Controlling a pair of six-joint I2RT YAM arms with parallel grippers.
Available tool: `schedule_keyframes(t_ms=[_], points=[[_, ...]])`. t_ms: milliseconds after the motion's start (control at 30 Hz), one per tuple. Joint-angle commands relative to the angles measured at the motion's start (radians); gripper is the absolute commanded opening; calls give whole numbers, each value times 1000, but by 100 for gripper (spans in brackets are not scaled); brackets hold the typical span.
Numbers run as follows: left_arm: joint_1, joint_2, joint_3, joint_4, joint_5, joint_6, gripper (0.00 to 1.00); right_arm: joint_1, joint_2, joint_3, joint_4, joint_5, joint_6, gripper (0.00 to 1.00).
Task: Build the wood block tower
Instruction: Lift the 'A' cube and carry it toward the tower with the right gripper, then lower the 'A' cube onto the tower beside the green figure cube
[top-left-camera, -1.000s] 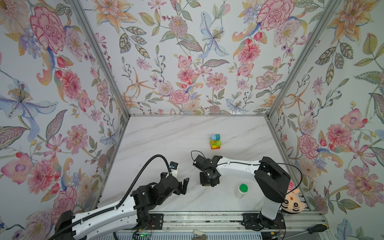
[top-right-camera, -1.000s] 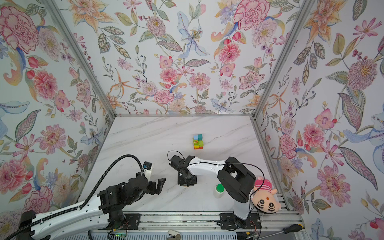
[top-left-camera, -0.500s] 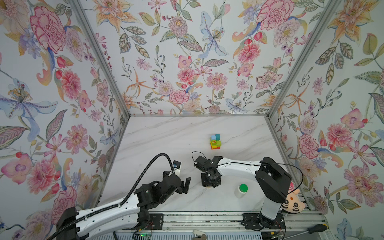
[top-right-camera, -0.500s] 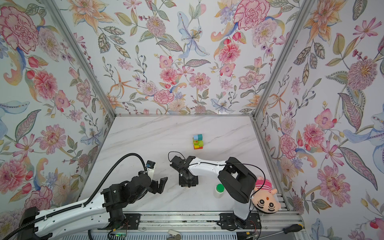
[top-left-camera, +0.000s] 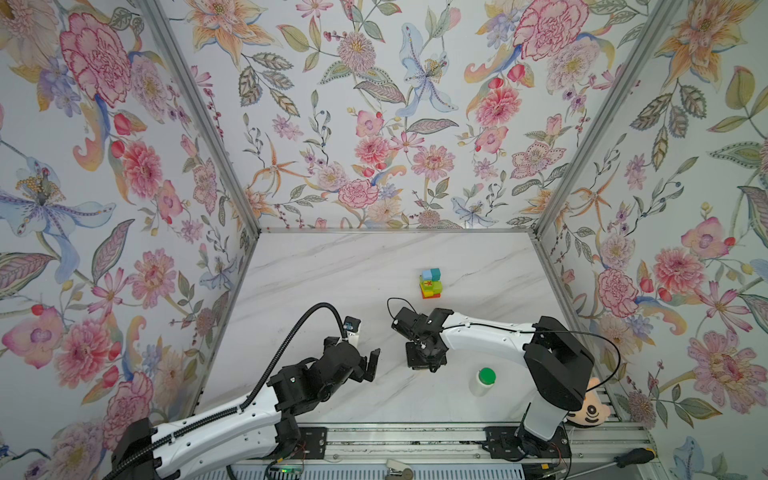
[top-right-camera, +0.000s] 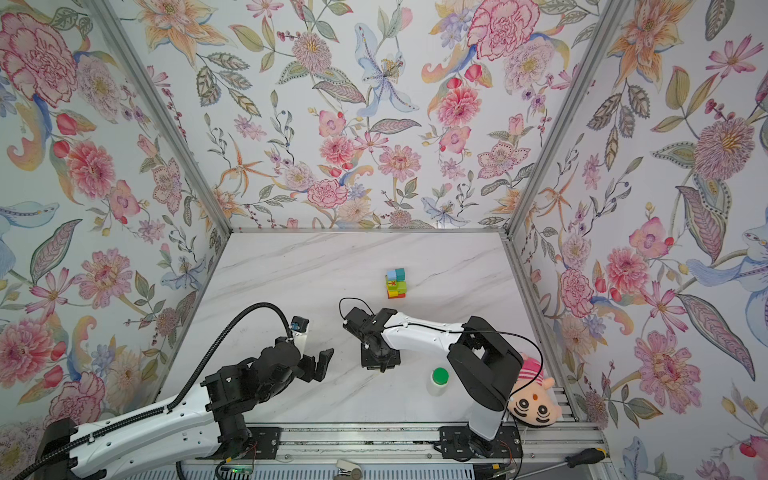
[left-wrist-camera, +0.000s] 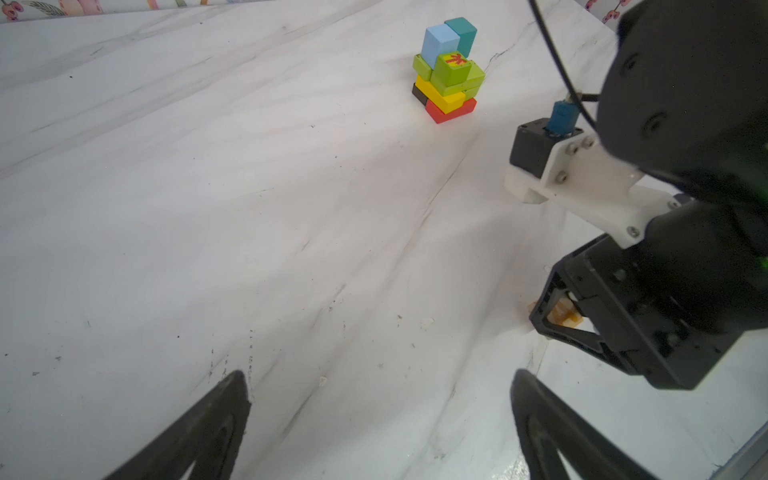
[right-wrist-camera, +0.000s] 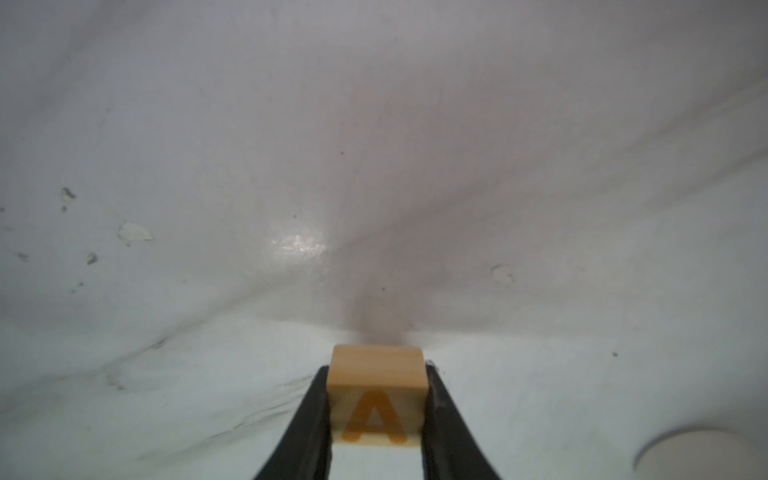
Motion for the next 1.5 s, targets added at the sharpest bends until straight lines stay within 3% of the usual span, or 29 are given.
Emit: schedule_keyframes(t_ms=[0,267,567,967,1467], points=[[52,12,36,41,45,44,99,-79,-43,56,-81,75,-94,32],[159,121,98,104,114,132,99,-344,-11,200,-89,31,-274,33],[334,313,214,189,236,224,99,-517,180,462,-105,-50,-432,33],[446,562,403,246,349,281,99,-581,400,745,-178,-102,-513,34],[460,612,448,230,376,286,99,-592,425,749,-179,-136,-525,34]])
